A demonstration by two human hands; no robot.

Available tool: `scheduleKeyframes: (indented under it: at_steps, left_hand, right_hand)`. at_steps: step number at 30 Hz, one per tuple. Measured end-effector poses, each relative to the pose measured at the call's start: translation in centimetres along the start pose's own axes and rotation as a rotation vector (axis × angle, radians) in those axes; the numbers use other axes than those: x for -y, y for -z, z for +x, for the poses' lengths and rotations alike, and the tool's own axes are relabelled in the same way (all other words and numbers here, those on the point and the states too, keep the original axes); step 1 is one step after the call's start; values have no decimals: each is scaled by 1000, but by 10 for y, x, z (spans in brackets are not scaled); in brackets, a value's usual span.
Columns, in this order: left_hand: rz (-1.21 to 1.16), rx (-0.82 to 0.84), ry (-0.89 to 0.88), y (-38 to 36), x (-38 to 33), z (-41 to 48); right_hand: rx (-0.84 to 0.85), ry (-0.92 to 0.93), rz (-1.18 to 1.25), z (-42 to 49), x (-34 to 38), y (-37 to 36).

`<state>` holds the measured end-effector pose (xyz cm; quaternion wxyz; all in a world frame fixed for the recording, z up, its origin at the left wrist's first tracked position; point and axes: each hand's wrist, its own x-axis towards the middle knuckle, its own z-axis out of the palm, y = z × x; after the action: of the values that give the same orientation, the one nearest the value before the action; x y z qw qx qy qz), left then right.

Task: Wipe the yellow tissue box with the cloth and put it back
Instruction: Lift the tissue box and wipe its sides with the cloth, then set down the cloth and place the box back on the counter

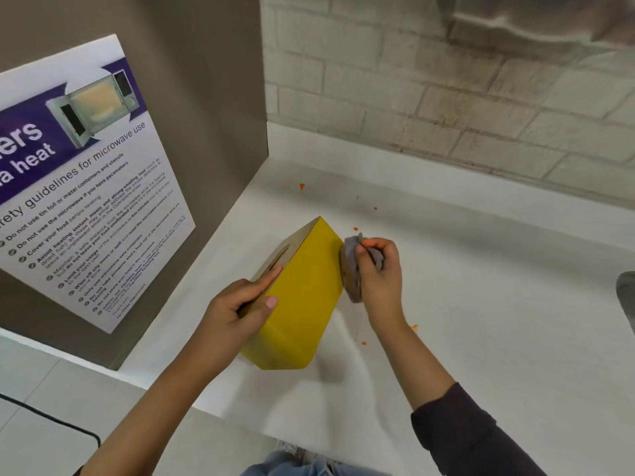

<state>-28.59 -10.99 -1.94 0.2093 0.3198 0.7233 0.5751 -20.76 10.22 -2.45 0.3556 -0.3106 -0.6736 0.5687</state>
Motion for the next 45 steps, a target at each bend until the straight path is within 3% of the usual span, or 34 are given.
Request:
scheduleKeyframes:
  at_steps: [4, 8, 13, 16, 21, 29, 34, 37, 45]
  left_hand:
    - [59, -32, -28, -15, -2, -2]
    - [128, -73, -58, -21, -1, 0]
    - [310, -73, -84, -28, 4, 3]
    - [387, -58, -107, -29, 4, 7]
    - [630, -22, -165, -43, 1, 11]
    - [932, 69, -166, -67, -7, 13]
    - [702, 63, -59, -62, -10, 13]
    - [658, 64, -157, -65, -15, 19]
    - [579, 427, -328, -162, -59, 20]
  right_hand:
    - [92, 174, -33, -9, 14, -22]
    - [188, 215, -40, -39, 7, -21]
    - [390, 215, -51, -89, -9, -4]
    - [455, 93, -126, -95, -19, 22]
    - [231, -129, -187, -83, -25, 61]
    - [71, -215, -149, -82, -28, 92]
    - [-25, -234, -96, -88, -23, 103]
    - [-92, -250, -53, -94, -19, 114]
    - [-256, -258, -52, -118, -14, 183]
